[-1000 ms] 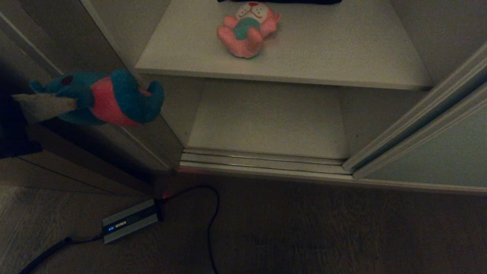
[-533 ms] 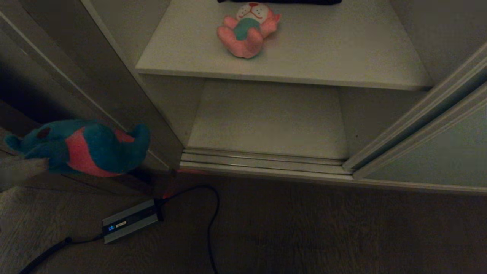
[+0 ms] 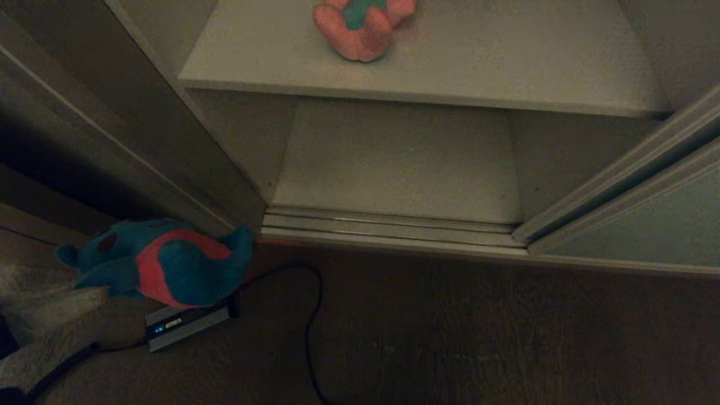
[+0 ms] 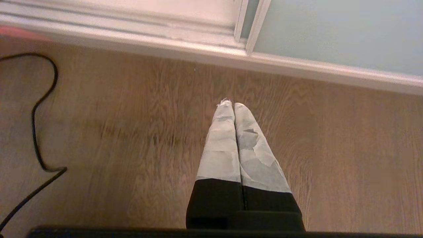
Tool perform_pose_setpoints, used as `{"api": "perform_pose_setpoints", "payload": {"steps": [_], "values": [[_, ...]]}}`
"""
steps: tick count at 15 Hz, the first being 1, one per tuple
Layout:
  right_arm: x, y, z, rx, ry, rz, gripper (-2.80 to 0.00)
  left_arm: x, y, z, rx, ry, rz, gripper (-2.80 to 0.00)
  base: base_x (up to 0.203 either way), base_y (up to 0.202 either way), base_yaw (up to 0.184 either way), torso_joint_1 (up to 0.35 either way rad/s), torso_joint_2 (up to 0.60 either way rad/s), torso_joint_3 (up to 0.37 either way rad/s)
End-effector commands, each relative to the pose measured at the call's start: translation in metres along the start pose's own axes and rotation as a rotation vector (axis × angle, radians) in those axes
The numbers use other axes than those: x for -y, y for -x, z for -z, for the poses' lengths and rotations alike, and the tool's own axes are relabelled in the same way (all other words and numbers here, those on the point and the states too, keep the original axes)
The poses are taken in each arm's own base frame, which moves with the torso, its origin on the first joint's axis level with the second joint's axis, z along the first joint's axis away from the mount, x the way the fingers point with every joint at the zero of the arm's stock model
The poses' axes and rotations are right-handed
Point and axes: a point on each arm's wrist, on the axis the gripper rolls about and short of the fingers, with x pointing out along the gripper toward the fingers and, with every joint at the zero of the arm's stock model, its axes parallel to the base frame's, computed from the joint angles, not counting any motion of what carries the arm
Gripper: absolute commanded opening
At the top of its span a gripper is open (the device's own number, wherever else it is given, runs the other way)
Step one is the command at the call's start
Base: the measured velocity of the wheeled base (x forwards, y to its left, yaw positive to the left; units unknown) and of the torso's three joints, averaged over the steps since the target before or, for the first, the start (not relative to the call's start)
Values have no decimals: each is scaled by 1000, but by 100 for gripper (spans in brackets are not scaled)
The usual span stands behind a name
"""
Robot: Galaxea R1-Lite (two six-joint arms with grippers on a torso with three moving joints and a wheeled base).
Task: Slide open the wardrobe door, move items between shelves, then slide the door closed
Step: Place the blue doll on the lower shelf
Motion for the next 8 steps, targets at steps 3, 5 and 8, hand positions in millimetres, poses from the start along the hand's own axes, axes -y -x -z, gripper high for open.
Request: {"api": "perform_pose_setpoints", "payload": {"steps": [3,5,8], "values": [[0,0,1,-4,0,0,-280,-6,-23,-3,-47,-2,19,-280,0,0,0,5,4,-196],[0,0,1,-4,0,0,-280,-8,-32,-4,-48,-11,41,-280,0,0,0,2,6,-196],[0,0,1,-4,0,0,-280,-8,-38,-5,-52,-40,61,-280,0,0,0,2,1,-201]]}}
